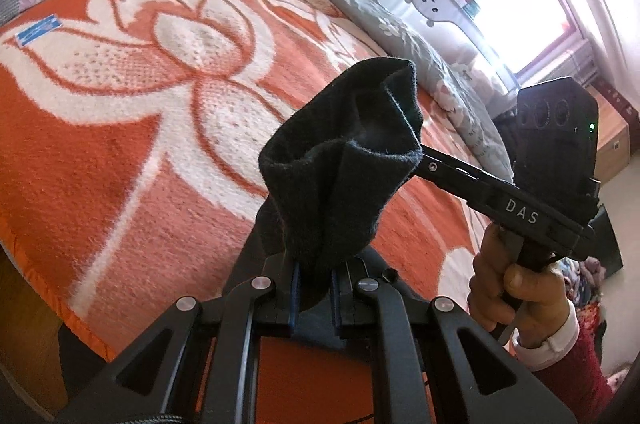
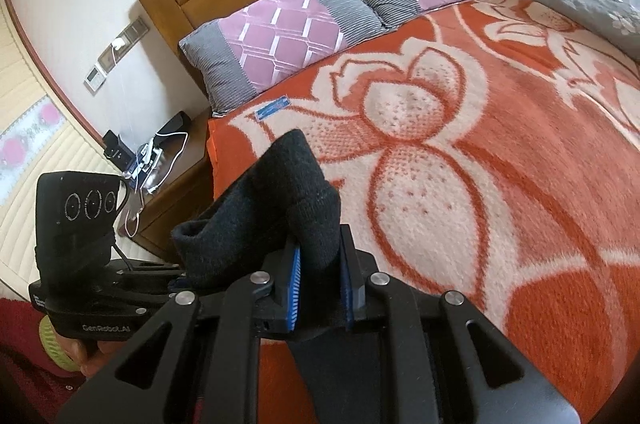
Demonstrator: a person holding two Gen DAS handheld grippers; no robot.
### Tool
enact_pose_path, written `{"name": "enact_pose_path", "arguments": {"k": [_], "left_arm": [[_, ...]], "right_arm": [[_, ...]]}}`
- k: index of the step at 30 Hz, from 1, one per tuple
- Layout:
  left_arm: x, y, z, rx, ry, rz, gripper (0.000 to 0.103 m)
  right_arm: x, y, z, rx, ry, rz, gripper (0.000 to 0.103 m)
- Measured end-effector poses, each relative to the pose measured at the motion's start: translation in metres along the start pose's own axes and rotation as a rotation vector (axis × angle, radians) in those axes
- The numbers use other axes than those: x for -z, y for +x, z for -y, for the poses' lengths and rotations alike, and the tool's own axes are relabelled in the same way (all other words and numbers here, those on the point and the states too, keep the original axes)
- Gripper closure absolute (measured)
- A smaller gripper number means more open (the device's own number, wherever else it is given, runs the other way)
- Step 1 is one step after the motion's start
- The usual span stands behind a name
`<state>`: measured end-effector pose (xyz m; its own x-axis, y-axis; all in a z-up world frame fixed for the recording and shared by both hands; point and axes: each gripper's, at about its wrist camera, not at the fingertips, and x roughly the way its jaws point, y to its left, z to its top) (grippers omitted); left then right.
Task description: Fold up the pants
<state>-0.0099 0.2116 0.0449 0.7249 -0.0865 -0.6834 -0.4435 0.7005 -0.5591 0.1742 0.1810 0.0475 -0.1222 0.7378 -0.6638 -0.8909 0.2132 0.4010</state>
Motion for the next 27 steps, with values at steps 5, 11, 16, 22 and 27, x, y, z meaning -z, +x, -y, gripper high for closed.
{"name": "enact_pose_path", "arguments": {"k": [5,11,16,22,27], "left_arm": [[0.005,0.003,0.011,0.010,0.021,-0.011,0.093],[0.009,0.006,0.022,0.017,0.047,-0.018,0.093],[0.014,0.011,0.025,0.014,0.058,-0.035,0.093],[0.020,0.017,0.029,0.010,0.068,-0.054,0.093],[0.021,0.019,0.033,0.009,0.075,-0.060,0.093]], "right_arm": [[0.008,-0.011,0.004,0.006,0.010,0.013,0.085],[0.015,-0.023,0.008,0.012,0.024,0.027,0.085],[0.020,-0.024,0.009,0.017,0.028,0.023,0.085],[0.028,-0.026,0.016,0.015,0.048,0.017,0.085],[0.031,-0.028,0.017,0.016,0.051,0.016,0.085]]}}
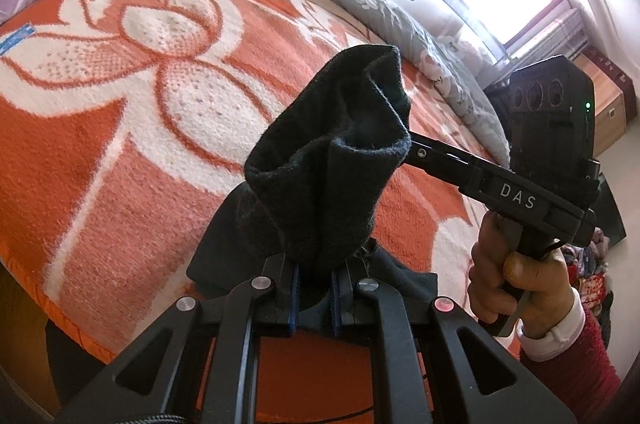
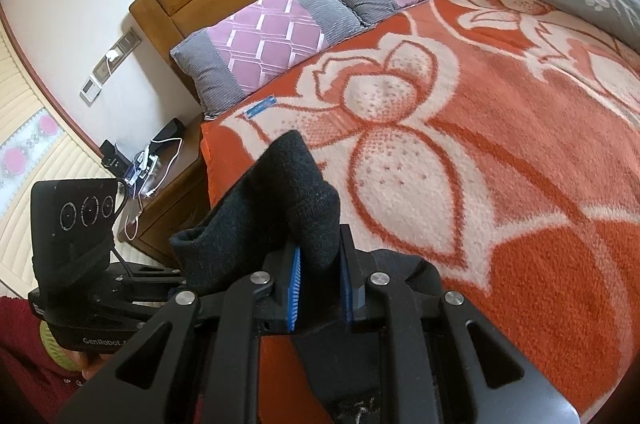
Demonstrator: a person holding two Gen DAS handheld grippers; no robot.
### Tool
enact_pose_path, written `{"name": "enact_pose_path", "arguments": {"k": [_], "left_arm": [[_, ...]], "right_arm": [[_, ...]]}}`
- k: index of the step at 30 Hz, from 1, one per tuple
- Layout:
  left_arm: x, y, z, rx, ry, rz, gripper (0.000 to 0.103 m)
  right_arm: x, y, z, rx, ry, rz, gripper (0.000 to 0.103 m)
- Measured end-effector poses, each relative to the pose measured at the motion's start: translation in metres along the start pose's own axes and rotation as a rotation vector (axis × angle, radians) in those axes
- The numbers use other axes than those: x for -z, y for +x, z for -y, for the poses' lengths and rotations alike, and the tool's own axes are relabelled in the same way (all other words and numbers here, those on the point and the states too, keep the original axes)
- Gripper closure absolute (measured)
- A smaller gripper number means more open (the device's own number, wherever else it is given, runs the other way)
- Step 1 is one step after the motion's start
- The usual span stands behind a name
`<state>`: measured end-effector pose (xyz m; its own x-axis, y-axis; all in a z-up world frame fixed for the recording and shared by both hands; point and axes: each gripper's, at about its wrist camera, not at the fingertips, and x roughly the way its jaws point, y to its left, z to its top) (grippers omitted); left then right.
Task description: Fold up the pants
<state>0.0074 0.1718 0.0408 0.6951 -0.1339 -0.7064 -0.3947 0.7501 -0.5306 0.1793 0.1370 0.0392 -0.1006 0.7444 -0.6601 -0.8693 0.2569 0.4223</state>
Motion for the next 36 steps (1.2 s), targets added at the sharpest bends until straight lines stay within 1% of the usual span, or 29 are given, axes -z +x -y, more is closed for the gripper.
{"name": "enact_pose_path", "arguments": {"k": [27,36], "left_arm": [[0.0004,0.0063,-0.0047,-0.003,-0.019,-0.020,0.093],[0.0004,0.0081,-0.0030,-0.001,-0.011,-0.024,0.093]], "right_arm": [[0.0033,0.0084,0.0017,-0.011,0.013,-0.016,0.085],[0.0037,0.0076,0.0024,-0.011,0.018,-0.015,0.085]]}}
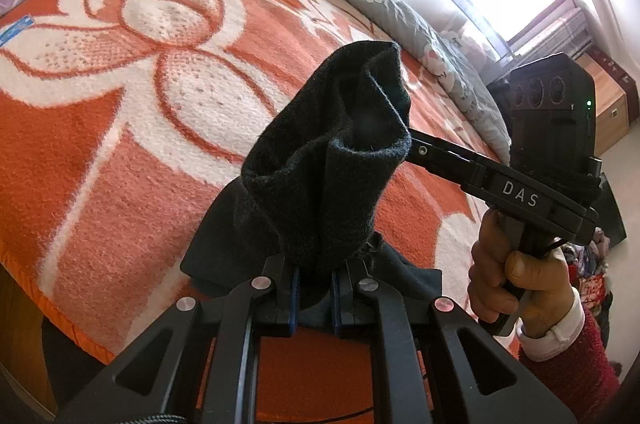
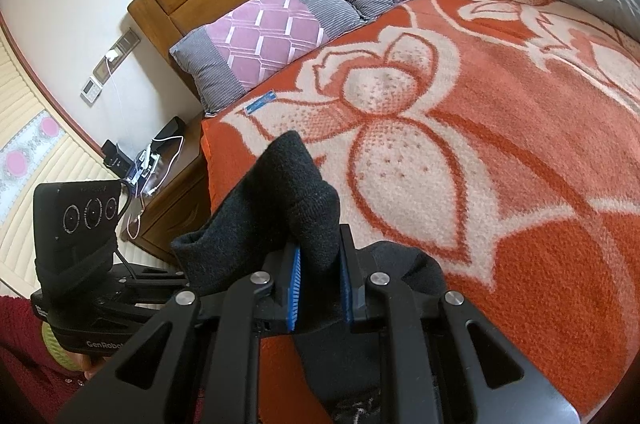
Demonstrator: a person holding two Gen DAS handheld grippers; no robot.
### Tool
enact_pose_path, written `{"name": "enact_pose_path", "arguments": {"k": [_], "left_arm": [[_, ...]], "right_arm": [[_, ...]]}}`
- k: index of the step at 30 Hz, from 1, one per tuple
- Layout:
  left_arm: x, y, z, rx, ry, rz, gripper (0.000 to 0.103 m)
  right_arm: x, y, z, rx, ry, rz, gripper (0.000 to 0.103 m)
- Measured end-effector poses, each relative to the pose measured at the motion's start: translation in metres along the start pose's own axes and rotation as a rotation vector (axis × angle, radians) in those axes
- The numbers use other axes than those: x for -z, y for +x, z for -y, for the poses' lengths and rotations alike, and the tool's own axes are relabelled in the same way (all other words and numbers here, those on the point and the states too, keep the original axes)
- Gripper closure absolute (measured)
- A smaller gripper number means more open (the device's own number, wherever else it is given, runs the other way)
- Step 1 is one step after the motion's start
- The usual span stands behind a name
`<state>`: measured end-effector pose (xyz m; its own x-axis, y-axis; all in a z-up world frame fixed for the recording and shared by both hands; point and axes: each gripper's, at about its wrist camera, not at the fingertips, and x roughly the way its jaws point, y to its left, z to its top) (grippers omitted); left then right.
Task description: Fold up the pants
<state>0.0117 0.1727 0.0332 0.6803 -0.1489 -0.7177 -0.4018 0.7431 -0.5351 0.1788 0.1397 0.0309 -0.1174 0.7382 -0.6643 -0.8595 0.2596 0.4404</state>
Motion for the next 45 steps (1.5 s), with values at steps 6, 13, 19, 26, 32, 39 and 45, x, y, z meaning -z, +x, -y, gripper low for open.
{"name": "enact_pose_path", "arguments": {"k": [6,13,19,26,32,39,45], "left_arm": [[0.000,0.003,0.004,0.005,0.012,-0.009,0.093],[0.000,0.006,0.005,0.006,0.016,-0.015,0.093],[0.001,0.006,0.007,0.015,0.017,-0.011,0.093],[0.001,0.011,0.015,0.028,0.035,-0.026,0.093],[0.001,0.015,0.023,0.032,0.060,-0.036,0.093],[0.006,0.020,0.036,0.040,0.093,-0.053,0.093],[0.010,0.027,0.049,0.048,0.131,-0.068,0.093]], "right_arm": [[0.004,-0.004,0.005,-0.001,0.006,0.006,0.085],[0.007,-0.007,0.009,0.001,0.007,0.006,0.085],[0.007,-0.010,0.009,0.004,-0.003,0.011,0.085],[0.011,-0.018,0.014,0.014,0.001,0.018,0.085],[0.019,-0.029,0.020,0.019,0.021,0.033,0.085],[0.031,-0.042,0.025,0.019,0.034,0.052,0.085],[0.041,-0.054,0.034,0.025,0.049,0.064,0.085]]}}
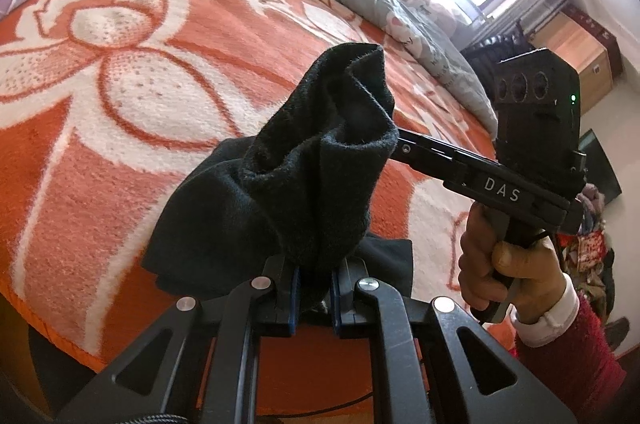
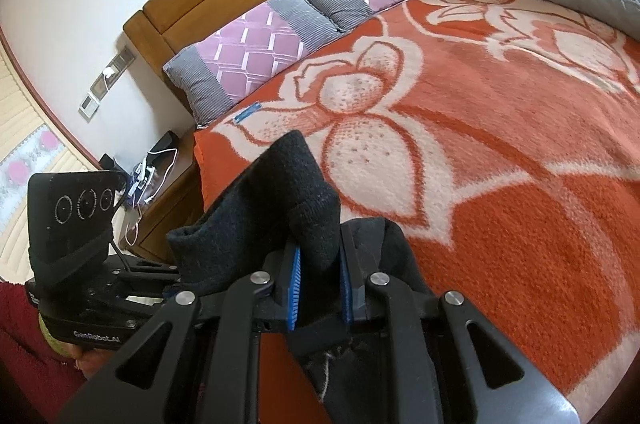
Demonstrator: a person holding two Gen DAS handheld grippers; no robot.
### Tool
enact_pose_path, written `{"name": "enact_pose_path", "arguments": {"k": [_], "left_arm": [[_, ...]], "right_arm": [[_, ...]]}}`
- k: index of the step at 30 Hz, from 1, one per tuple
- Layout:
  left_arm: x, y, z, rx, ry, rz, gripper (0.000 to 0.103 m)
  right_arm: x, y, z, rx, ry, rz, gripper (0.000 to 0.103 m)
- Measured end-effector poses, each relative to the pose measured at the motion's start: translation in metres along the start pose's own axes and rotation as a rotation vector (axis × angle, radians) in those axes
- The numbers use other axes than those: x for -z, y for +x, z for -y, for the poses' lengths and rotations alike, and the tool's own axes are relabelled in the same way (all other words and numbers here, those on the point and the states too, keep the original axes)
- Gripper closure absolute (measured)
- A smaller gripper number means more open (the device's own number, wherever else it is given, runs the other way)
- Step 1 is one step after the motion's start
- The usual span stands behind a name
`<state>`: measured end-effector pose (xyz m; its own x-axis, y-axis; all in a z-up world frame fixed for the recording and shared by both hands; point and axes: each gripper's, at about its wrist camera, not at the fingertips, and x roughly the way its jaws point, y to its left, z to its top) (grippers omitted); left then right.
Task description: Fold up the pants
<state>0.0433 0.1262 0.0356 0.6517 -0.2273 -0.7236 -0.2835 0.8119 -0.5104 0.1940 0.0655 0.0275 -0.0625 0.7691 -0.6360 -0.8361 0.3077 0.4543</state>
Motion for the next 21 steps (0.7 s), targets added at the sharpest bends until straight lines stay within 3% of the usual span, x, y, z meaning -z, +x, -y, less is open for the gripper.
{"name": "enact_pose_path", "arguments": {"k": [21], "left_arm": [[0.007,0.020,0.013,-0.009,0.027,-0.049,0.093]], "right_arm": [[0.015,-0.001,0.021,-0.004,0.043,-0.006,0.085]]}}
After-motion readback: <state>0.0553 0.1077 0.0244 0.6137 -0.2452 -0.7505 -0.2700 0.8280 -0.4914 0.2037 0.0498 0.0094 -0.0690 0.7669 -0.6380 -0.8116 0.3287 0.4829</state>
